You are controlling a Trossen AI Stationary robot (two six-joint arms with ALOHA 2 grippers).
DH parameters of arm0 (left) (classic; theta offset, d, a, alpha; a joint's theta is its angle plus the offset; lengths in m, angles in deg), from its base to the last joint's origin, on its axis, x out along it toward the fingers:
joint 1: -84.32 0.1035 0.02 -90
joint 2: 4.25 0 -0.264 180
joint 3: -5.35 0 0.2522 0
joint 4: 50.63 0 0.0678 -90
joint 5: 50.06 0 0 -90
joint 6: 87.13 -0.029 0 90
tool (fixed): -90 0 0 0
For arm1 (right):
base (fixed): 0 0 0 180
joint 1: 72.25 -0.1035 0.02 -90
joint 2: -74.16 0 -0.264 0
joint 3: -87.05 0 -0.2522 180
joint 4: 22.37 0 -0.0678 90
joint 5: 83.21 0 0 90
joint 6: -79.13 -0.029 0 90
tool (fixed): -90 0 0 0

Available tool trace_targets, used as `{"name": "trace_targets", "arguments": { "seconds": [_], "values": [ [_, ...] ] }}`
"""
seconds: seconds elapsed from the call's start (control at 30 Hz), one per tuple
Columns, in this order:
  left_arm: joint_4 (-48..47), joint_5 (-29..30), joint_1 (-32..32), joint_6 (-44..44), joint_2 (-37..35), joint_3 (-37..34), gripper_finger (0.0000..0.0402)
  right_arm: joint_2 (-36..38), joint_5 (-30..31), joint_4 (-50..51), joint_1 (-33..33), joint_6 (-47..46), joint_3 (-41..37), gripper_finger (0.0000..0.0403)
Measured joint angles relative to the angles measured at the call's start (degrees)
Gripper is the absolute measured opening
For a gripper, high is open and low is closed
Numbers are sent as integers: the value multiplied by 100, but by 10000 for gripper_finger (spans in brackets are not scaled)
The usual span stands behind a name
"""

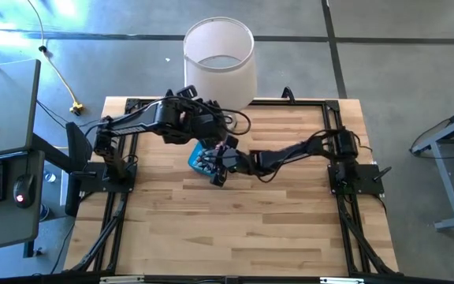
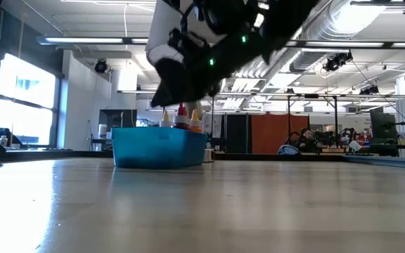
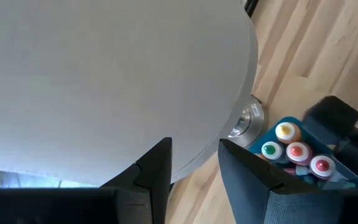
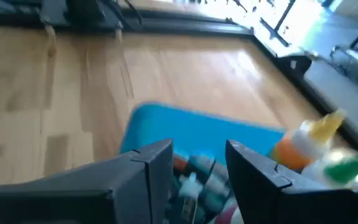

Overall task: Pick & Place food coloring
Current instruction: Return to Home Position

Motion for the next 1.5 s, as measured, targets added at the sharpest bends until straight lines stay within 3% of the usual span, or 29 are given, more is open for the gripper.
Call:
{"name": "trace_targets", "arguments": {
  "seconds": [0.13, 0.27, 0.37, 0.43, 0.53, 0.63, 0.73, 0.9, 1.03, 1.13, 1.2, 1.37, 1.5],
  "values": [
    [12, -286, 0, -19, -298, -61, 128, 571, 215, 1146, -130, 520, 304, 143],
    [36, -630, 0, 335, -1081, -697, 128, 1485, 1353, 3422, -466, 582, 587, 143],
    [21, -1040, 0, 863, -2050, -1940, 128, 2255, 1953, 5169, -757, -110, 595, 143],
    [21, -1088, -2, 1397, -2874, -3114, 128, 2728, 1989, 6227, -956, -718, 532, 144],
    [44, -1082, -2, 2201, -4179, -4944, 128, 3569, 2110, 6941, -1252, -1233, -78, 144],
    [604, -1167, 0, 2530, -5499, -6539, 128, 4610, 1917, 6774, -1411, -1446, -1110, 144],
    [2339, -1807, 0, 2160, -6821, -7940, 128, 5774, 1378, 5572, -1440, -1289, -2419, 144],
    [6166, -3539, 0, -84, -8730, -10222, 128, 7411, 309, 2285, -1442, -61, -4504, 144],
    [7700, -3860, 0, -1181, -9789, -11631, 128, 8427, -495, 320, -1443, 919, -5861, 144],
    [7843, -3833, 0, -1173, -10417, -12301, 128, 9143, -703, -531, -1442, 1084, -6627, 144],
    [7924, -3814, 2, -1054, -10424, -12559, 128, 9589, -774, -657, -1440, 1057, -6938, 144],
    [8122, -3812, 2, -1292, -10202, -12637, 128, 10350, -619, 360, -1442, 860, -6915, 144],
    [8302, -4041, 2, -1138, -10164, -12705, 128, 10504, -224, 808, -1440, 848, -6910, 144]
  ]
}}
